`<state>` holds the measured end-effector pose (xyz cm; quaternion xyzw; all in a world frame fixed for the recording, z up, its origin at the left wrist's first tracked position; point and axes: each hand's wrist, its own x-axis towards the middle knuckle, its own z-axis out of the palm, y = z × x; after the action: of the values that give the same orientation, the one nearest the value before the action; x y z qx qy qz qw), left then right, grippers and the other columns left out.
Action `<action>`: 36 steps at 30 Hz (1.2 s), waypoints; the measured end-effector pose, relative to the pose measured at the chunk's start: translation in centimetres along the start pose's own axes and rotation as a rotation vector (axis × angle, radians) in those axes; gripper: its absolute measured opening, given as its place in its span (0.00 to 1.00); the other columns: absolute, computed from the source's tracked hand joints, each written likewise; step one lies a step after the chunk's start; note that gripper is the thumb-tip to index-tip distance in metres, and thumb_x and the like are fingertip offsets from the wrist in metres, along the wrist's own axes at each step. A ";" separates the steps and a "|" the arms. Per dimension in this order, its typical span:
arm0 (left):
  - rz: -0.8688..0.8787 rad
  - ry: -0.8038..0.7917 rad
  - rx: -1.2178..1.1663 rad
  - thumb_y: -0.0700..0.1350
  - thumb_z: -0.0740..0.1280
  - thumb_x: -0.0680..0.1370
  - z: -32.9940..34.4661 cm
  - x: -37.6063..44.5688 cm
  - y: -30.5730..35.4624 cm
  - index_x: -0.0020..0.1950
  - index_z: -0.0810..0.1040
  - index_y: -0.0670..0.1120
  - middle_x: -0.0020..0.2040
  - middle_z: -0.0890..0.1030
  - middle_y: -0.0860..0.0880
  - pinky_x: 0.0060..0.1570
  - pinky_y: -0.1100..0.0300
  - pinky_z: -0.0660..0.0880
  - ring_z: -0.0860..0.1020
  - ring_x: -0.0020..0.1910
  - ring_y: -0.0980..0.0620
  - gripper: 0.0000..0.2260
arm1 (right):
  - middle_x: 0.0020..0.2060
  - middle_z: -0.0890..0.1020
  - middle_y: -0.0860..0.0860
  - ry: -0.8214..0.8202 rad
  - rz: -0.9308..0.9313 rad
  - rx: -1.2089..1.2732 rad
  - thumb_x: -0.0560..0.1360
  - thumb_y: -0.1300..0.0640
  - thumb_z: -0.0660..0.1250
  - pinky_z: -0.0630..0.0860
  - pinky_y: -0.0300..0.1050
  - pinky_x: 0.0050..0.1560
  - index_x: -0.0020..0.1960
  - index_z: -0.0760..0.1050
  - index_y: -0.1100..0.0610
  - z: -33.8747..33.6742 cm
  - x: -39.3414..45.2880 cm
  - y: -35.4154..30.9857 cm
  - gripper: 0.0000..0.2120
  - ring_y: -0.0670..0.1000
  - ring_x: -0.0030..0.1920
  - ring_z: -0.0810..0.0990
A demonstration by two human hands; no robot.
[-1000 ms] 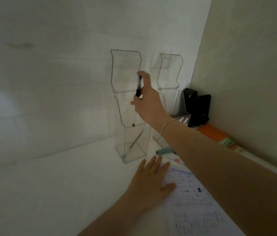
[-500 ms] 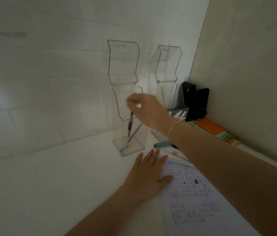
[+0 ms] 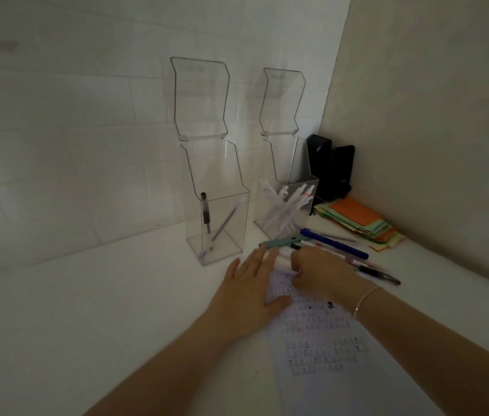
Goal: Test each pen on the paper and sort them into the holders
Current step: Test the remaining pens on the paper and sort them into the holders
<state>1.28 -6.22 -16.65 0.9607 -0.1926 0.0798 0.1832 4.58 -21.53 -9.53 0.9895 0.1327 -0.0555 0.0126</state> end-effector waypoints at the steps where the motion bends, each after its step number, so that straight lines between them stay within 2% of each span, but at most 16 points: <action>1: -0.007 0.024 -0.033 0.67 0.54 0.76 -0.1 0.0 0.0 0.75 0.34 0.54 0.76 0.37 0.54 0.73 0.54 0.39 0.39 0.74 0.58 0.38 | 0.52 0.77 0.53 0.019 0.029 0.075 0.75 0.53 0.65 0.73 0.44 0.46 0.54 0.73 0.55 -0.4 0.1 0.5 0.10 0.52 0.50 0.77; 4: -0.021 0.068 -0.104 0.68 0.55 0.74 -0.4 0.0 0.2 0.74 0.32 0.51 0.76 0.37 0.54 0.74 0.53 0.41 0.40 0.74 0.59 0.42 | 0.33 0.75 0.52 0.120 0.103 0.593 0.72 0.54 0.69 0.68 0.37 0.31 0.42 0.77 0.60 -3.1 -0.5 2.2 0.08 0.48 0.32 0.72; 7: -0.030 0.189 -0.191 0.65 0.56 0.76 -1.0 0.0 0.6 0.76 0.37 0.49 0.77 0.46 0.54 0.73 0.59 0.42 0.46 0.74 0.60 0.40 | 0.25 0.70 0.48 -0.049 0.000 0.996 0.75 0.61 0.63 0.65 0.34 0.26 0.32 0.74 0.57 -4.8 -2.4 2.9 0.13 0.45 0.25 0.67; 9: -0.051 0.292 -0.277 0.63 0.56 0.77 -1.4 0.1 0.9 0.76 0.45 0.49 0.74 0.56 0.57 0.70 0.65 0.47 0.53 0.71 0.61 0.35 | 0.26 0.73 0.48 -0.195 -0.052 1.212 0.76 0.66 0.60 0.69 0.33 0.28 0.39 0.76 0.60 -4.7 -3.1 2.9 0.10 0.43 0.26 0.71; 11: -0.052 0.375 -0.346 0.61 0.53 0.78 -1.7 0.0 1.2 0.75 0.55 0.51 0.70 0.65 0.55 0.68 0.63 0.55 0.61 0.68 0.58 0.29 | 0.32 0.76 0.51 -0.252 -0.053 1.341 0.76 0.67 0.60 0.74 0.37 0.34 0.46 0.75 0.63 -3.9 -3.0 2.7 0.06 0.46 0.31 0.74; 13: -0.044 0.401 -0.499 0.59 0.53 0.79 -1.8 0.0 1.8 0.68 0.67 0.53 0.62 0.74 0.56 0.64 0.60 0.66 0.70 0.61 0.60 0.20 | 0.35 0.77 0.55 -0.218 -0.036 1.434 0.75 0.68 0.61 0.77 0.41 0.38 0.43 0.72 0.61 -3.1 -2.7 2.4 0.05 0.49 0.34 0.77; 16: -0.046 0.232 -0.884 0.55 0.60 0.78 -2.3 -0.2 2.8 0.58 0.76 0.53 0.46 0.82 0.52 0.52 0.59 0.76 0.80 0.48 0.58 0.12 | 0.42 0.81 0.61 -0.115 -0.042 1.461 0.72 0.70 0.65 0.80 0.47 0.44 0.47 0.74 0.62 -2.3 -2.4 1.8 0.06 0.57 0.41 0.83; 19: -0.038 0.113 -0.961 0.44 0.67 0.77 -2.0 0.0 2.8 0.61 0.74 0.52 0.41 0.84 0.46 0.48 0.59 0.79 0.83 0.41 0.53 0.13 | 0.41 0.81 0.60 0.055 -0.026 1.436 0.71 0.71 0.66 0.81 0.48 0.47 0.44 0.74 0.62 -1.5 -2.0 0.9 0.06 0.58 0.44 0.83; 21: -0.080 0.136 -0.999 0.40 0.67 0.77 -1.8 0.2 2.6 0.60 0.76 0.48 0.40 0.84 0.45 0.48 0.59 0.78 0.83 0.39 0.52 0.13 | 0.35 0.78 0.55 0.183 0.008 1.499 0.72 0.69 0.66 0.79 0.45 0.46 0.39 0.73 0.60 -1.4 -1.5 0.3 0.06 0.55 0.41 0.80; 22: -0.096 0.145 -1.015 0.39 0.67 0.77 -1.7 0.3 2.5 0.58 0.78 0.46 0.40 0.84 0.46 0.49 0.57 0.79 0.83 0.39 0.51 0.11 | 0.33 0.77 0.54 0.189 0.018 1.664 0.74 0.64 0.65 0.77 0.45 0.45 0.39 0.73 0.60 -1.6 -1.2 -0.1 0.05 0.53 0.39 0.79; 24: -0.091 0.131 -1.017 0.39 0.67 0.76 -1.6 0.2 2.4 0.54 0.80 0.43 0.40 0.84 0.46 0.49 0.54 0.79 0.83 0.39 0.49 0.07 | 0.28 0.74 0.54 0.088 0.050 2.105 0.78 0.50 0.61 0.73 0.46 0.41 0.38 0.74 0.61 -2.0 -1.0 -0.8 0.17 0.52 0.32 0.73; 25: -0.080 0.125 -1.010 0.39 0.67 0.77 -1.6 0.2 2.4 0.53 0.80 0.42 0.40 0.84 0.46 0.48 0.55 0.79 0.83 0.39 0.49 0.07 | 0.25 0.70 0.52 0.051 0.051 2.223 0.78 0.45 0.59 0.71 0.45 0.39 0.35 0.73 0.61 -2.1 -0.9 -1.0 0.22 0.51 0.28 0.69; 27: -0.068 0.132 -1.004 0.39 0.66 0.77 -1.8 0.2 2.5 0.54 0.80 0.42 0.39 0.83 0.46 0.45 0.59 0.79 0.82 0.38 0.51 0.08 | 0.23 0.64 0.50 0.069 0.034 2.261 0.78 0.43 0.56 0.64 0.42 0.34 0.29 0.69 0.58 -2.1 -0.5 -1.4 0.25 0.48 0.25 0.61; 31: -0.046 0.179 -0.983 0.39 0.67 0.76 -1.9 0.1 2.3 0.53 0.81 0.46 0.39 0.84 0.47 0.47 0.57 0.79 0.82 0.38 0.50 0.07 | 0.21 0.59 0.49 0.136 0.063 2.215 0.76 0.53 0.54 0.54 0.42 0.30 0.27 0.64 0.56 -2.2 -0.1 -1.8 0.19 0.47 0.23 0.56; 33: -0.045 0.187 -0.980 0.40 0.67 0.77 -1.8 0.1 2.2 0.53 0.81 0.47 0.39 0.84 0.47 0.48 0.56 0.79 0.82 0.38 0.49 0.07 | 0.21 0.60 0.49 0.152 0.091 2.261 0.76 0.54 0.56 0.55 0.41 0.30 0.31 0.65 0.56 -2.4 -0.1 -1.8 0.15 0.47 0.23 0.56; 36: -0.027 0.177 -0.998 0.40 0.67 0.76 -1.9 0.1 2.6 0.55 0.80 0.47 0.40 0.84 0.47 0.47 0.58 0.79 0.82 0.39 0.50 0.09 | 0.24 0.66 0.51 0.116 0.102 2.249 0.76 0.45 0.63 0.65 0.41 0.34 0.34 0.69 0.57 -2.2 -0.7 -1.5 0.19 0.48 0.26 0.65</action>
<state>0.19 -7.73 -14.04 0.7481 -0.1785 0.0568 0.6366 3.70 -20.20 -7.32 0.4441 -0.0330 -0.0968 -0.8901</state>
